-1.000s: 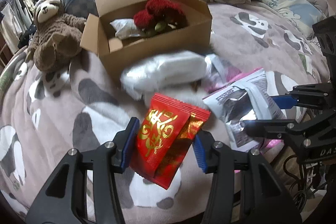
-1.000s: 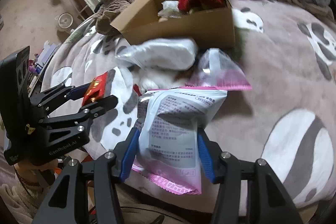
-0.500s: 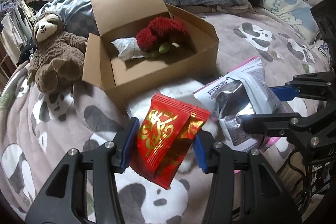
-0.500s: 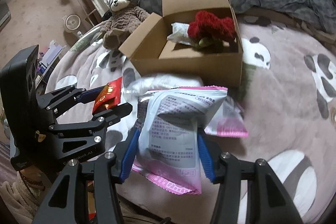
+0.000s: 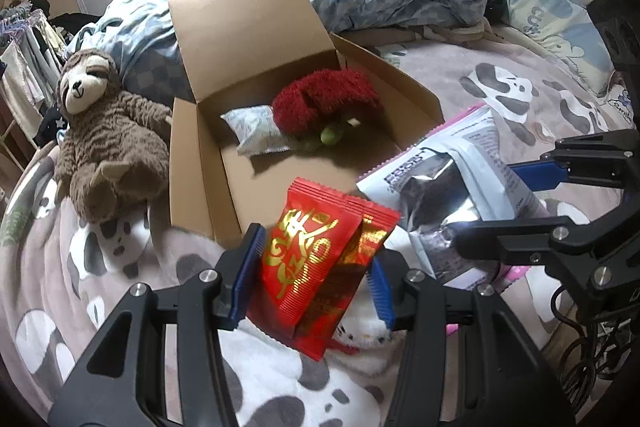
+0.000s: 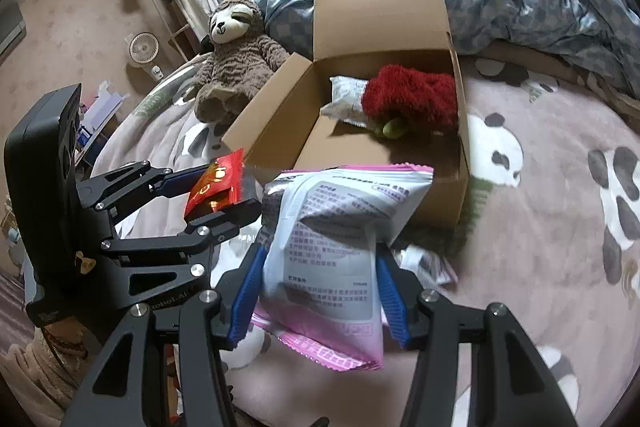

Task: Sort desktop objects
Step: 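Lift the red packet with the left tool while the right tool carries the snack bag to the box, then open both tools to drop the red packet and snack bag into the box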

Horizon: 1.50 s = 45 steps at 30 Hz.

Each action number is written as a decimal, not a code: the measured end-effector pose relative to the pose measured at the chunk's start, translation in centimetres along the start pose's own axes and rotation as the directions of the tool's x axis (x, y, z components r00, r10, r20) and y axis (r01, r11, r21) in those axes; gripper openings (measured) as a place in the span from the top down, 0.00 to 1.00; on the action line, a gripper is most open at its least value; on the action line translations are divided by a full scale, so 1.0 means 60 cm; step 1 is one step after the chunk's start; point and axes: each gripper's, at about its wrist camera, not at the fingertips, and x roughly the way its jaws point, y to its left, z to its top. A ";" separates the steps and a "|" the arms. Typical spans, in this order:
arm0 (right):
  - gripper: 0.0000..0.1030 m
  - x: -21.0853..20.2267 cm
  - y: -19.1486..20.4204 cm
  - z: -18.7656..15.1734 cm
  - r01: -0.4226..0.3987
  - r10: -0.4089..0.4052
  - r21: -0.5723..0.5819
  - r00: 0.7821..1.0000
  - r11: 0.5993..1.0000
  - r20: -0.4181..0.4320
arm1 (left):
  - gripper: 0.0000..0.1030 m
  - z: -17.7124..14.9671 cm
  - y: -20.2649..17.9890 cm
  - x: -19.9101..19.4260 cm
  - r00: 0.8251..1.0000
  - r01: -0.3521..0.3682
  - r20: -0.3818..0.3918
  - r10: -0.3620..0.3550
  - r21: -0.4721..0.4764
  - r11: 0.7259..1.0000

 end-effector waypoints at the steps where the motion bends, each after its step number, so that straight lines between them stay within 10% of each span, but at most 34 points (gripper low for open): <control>1: 0.46 0.001 -0.001 0.006 0.000 0.000 -0.002 1.000 1.000 0.002 | 0.55 0.006 0.002 0.004 1.000 -0.003 0.001 0.003 0.002 1.000; 45: 0.47 0.161 -0.068 0.301 0.086 -0.087 -0.073 0.996 0.994 -0.015 | 0.55 0.207 0.124 0.241 0.991 -0.102 -0.087 0.105 0.030 0.994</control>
